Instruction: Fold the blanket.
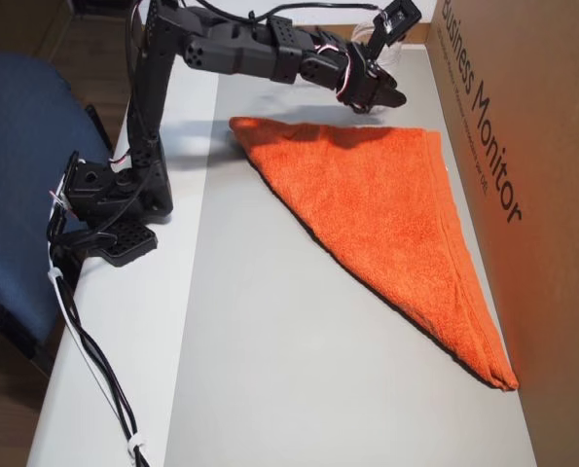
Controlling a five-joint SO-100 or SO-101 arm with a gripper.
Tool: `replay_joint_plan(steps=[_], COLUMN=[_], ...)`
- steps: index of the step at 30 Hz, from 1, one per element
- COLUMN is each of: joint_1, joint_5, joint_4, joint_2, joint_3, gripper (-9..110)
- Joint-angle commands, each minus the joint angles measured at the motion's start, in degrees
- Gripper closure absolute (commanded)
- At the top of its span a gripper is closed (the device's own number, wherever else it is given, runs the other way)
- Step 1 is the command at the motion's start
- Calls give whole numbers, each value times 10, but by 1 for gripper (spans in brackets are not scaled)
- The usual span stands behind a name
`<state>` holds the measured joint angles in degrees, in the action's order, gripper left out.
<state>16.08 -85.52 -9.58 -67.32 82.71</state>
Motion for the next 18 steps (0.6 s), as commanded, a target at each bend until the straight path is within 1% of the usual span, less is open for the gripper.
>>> replay_joint_plan(steps=[1,4,14,18], joint_1=[-8,-19,-26,-26], joint_5=[0,-14,-144,-198], joint_4=[0,0,-2,-57], joint_2=[-100,-151,-319,-391], joint_3=[41,94,256,308], gripper=[92,94,94,91])
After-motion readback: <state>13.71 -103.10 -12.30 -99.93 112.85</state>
